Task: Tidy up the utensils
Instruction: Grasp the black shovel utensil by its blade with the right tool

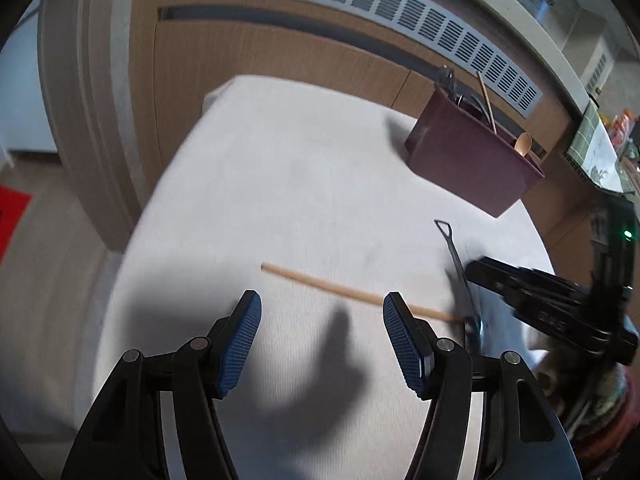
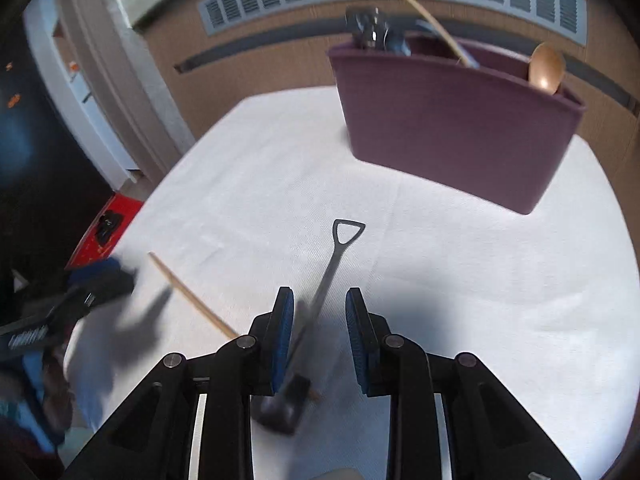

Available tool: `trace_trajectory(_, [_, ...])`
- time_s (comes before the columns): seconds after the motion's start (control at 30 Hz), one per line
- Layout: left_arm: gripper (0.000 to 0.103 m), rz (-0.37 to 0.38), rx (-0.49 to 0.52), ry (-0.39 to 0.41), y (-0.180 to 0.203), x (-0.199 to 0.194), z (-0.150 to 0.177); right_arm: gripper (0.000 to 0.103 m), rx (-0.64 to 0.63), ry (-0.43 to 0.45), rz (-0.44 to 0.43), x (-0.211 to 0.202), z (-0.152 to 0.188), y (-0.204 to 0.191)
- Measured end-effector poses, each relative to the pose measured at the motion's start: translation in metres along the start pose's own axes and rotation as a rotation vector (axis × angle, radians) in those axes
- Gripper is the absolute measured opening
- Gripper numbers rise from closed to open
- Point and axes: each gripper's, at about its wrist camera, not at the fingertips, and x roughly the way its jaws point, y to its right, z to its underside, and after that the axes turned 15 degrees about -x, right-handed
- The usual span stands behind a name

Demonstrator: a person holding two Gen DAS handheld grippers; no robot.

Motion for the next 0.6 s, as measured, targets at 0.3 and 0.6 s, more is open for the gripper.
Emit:
trace_trajectory(0.3, [0.064, -0.008, -0.001, -0.056, 0.015, 0.022, 0.002, 0.008, -0.152, -0.026, 0.087, 0.007, 0.012, -0.017])
trace_trajectory(0.6, [0.064, -0.024, 0.053, -0.08, 0.044, 0.043, -0.002, 0.007, -0.011, -0.049, 0.245, -0.035, 0.057, 0.066])
